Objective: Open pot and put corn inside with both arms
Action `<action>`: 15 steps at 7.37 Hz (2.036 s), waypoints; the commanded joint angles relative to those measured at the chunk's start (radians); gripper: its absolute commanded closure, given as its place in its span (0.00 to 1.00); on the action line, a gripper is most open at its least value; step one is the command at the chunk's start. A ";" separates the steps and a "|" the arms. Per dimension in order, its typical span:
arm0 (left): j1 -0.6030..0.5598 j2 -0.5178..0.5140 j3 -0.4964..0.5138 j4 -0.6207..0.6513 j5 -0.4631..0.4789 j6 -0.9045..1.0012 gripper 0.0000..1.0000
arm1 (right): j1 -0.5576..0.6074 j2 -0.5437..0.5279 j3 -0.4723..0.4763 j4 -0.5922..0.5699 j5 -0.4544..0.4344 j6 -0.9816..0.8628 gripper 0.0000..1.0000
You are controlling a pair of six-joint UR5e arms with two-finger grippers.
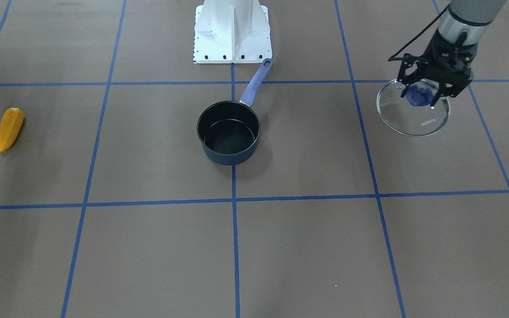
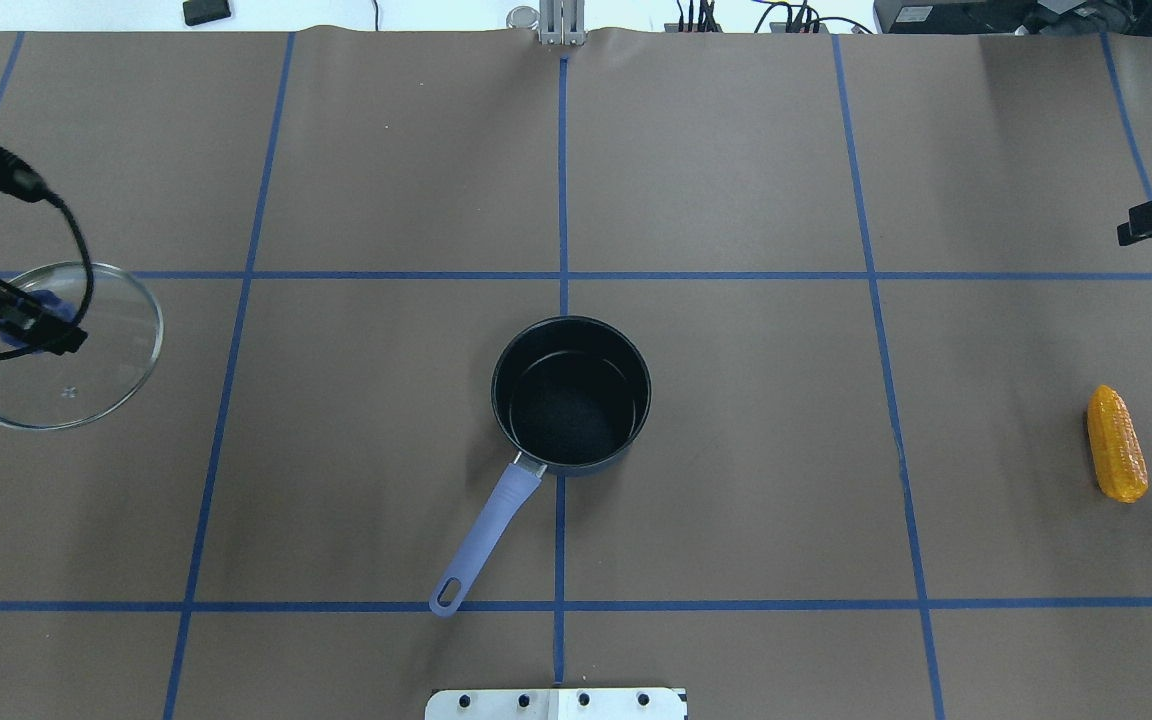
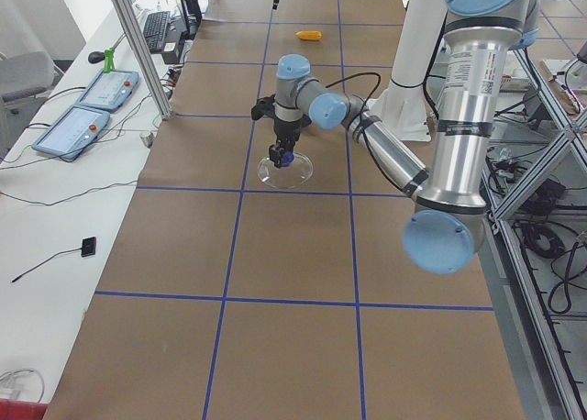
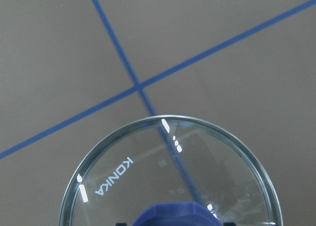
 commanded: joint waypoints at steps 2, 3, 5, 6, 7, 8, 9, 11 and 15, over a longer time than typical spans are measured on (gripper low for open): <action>-0.024 0.204 0.242 -0.516 -0.025 0.026 0.82 | -0.003 -0.012 -0.003 0.038 -0.005 0.002 0.00; -0.019 0.206 0.349 -0.676 -0.025 -0.038 0.81 | -0.002 -0.012 -0.004 0.038 -0.005 0.000 0.00; -0.010 0.226 0.448 -0.817 -0.027 -0.054 0.79 | -0.002 -0.014 -0.004 0.040 -0.005 0.000 0.00; -0.009 0.225 0.463 -0.817 -0.024 -0.050 0.73 | -0.003 -0.012 -0.004 0.038 -0.005 0.000 0.00; -0.007 0.220 0.500 -0.843 -0.024 -0.044 0.72 | -0.003 -0.012 -0.004 0.038 -0.005 0.000 0.00; -0.007 0.212 0.540 -0.886 -0.024 -0.050 0.72 | -0.003 -0.012 -0.004 0.040 -0.005 0.000 0.00; -0.006 0.202 0.556 -0.895 -0.024 -0.051 0.64 | -0.003 -0.012 -0.004 0.040 -0.005 0.000 0.00; -0.006 0.185 0.556 -0.897 -0.027 -0.044 0.03 | -0.003 -0.012 -0.004 0.040 -0.004 0.000 0.00; -0.121 0.159 0.533 -0.780 -0.146 -0.027 0.01 | -0.005 -0.012 -0.004 0.038 -0.002 0.002 0.00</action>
